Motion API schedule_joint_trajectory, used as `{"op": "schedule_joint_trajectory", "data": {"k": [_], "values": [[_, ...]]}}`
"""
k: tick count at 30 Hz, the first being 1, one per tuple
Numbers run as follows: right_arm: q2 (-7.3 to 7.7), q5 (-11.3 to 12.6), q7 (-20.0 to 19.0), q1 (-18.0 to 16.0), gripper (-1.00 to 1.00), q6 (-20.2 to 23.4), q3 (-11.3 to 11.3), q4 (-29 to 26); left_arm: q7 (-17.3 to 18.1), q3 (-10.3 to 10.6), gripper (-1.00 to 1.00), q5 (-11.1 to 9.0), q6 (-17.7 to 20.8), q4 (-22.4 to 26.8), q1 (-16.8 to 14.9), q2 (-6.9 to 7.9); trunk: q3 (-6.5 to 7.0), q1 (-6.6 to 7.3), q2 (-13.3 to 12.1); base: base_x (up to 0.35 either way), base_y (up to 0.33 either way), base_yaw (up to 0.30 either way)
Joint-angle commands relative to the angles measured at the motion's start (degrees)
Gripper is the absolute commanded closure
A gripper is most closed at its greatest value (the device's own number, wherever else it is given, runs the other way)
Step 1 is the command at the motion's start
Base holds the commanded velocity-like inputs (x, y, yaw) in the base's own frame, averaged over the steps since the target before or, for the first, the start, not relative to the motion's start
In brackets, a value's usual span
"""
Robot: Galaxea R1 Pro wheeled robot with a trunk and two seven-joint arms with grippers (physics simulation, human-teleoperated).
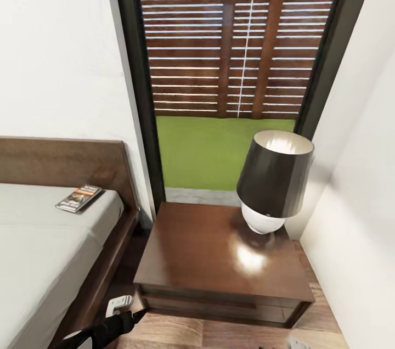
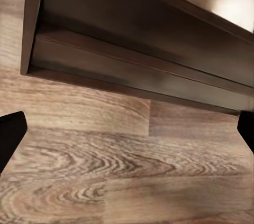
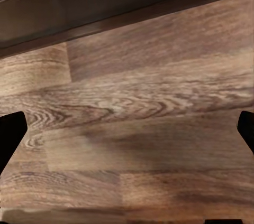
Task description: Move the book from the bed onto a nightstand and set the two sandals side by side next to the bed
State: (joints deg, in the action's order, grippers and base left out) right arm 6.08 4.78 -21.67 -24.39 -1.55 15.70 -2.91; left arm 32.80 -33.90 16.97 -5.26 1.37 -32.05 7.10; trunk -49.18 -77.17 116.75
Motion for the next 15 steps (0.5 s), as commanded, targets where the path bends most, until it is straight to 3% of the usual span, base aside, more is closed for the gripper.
{"op": "schedule_joint_trajectory", "data": {"k": [1, 6, 15], "values": [[0.01, 0.5, -0.2, 0.0, -1.0, -0.1, -0.1, 0.1, 0.1, -0.4, -1.0, 0.6, -0.4, -0.1, 0.0, 0.02, -0.05, -0.01, 0.0, 0.169, 0.002, 0.0], [0.04, 0.5, -0.2, 0.0, -1.0, -0.1, -0.1, 0.1, 0.1, -0.4, -1.0, 0.6, -0.4, 0.0, 0.0, 0.02, -0.05, -0.01, 0.0, 0.257, 0.0, 0.0], [0.06, 0.5, -0.3, 0.0, -1.0, -0.1, -0.1, 0.1, 0.2, -0.4, -1.0, 0.6, -0.2, 0.0, 0.0, 0.02, -0.05, -0.01, 0.0, 0.032, 0.0, 0.0]]}}
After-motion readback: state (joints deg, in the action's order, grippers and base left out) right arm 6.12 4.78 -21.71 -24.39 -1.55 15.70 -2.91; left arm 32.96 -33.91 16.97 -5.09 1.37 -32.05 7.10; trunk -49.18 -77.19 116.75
